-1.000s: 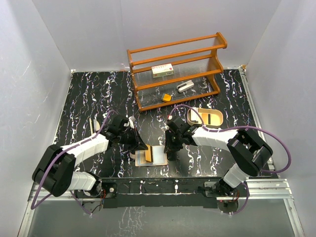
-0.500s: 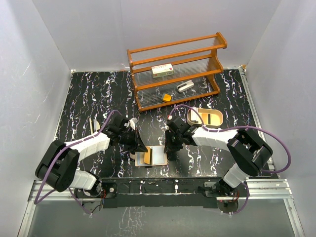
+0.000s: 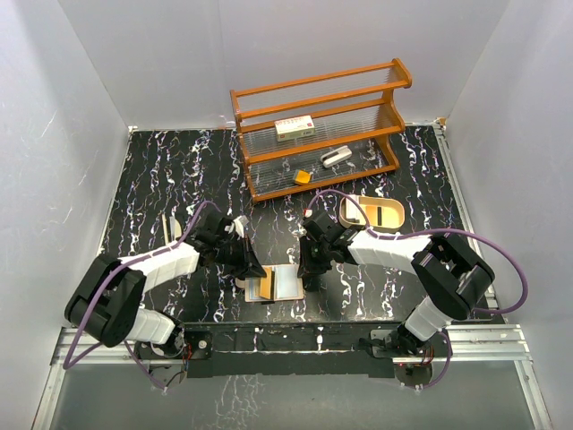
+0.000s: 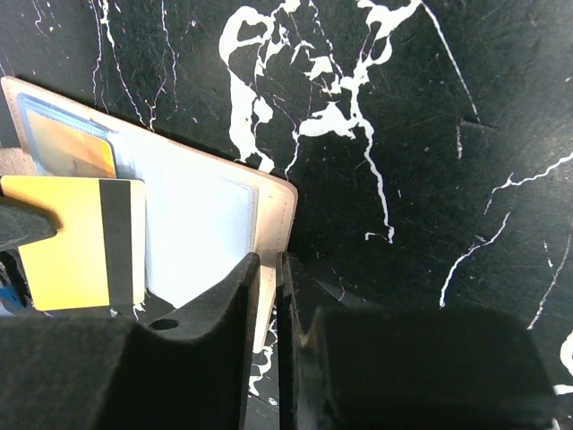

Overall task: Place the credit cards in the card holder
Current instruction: Insert the credit card into the card holder.

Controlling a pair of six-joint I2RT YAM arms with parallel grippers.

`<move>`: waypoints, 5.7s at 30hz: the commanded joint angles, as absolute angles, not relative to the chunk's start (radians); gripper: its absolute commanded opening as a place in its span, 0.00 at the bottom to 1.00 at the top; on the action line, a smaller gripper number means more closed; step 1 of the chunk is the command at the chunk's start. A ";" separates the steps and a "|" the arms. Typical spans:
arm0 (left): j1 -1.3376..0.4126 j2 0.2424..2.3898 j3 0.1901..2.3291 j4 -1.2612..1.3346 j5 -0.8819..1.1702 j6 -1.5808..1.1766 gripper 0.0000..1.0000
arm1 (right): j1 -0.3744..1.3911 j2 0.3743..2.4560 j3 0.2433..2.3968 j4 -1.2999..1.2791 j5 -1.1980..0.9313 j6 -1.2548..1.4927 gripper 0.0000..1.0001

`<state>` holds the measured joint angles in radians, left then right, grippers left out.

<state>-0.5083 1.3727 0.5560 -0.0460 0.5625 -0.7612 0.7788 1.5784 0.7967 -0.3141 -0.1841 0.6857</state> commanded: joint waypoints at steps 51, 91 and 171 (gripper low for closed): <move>-0.501 1.422 0.414 0.213 0.566 -0.816 0.00 | 0.844 1.591 0.896 -0.368 -0.096 0.740 0.19; -0.504 1.502 0.232 0.698 0.564 -1.051 0.00 | 0.867 1.599 0.780 -0.295 -0.067 0.791 0.16; -0.573 1.272 0.337 0.209 0.395 -1.049 0.16 | 0.882 1.522 0.729 -0.287 -0.057 0.829 0.20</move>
<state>-0.5613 1.2690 0.3439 0.2028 0.4030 -1.0336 0.8692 1.5246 0.7506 -0.2821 -0.0589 0.8200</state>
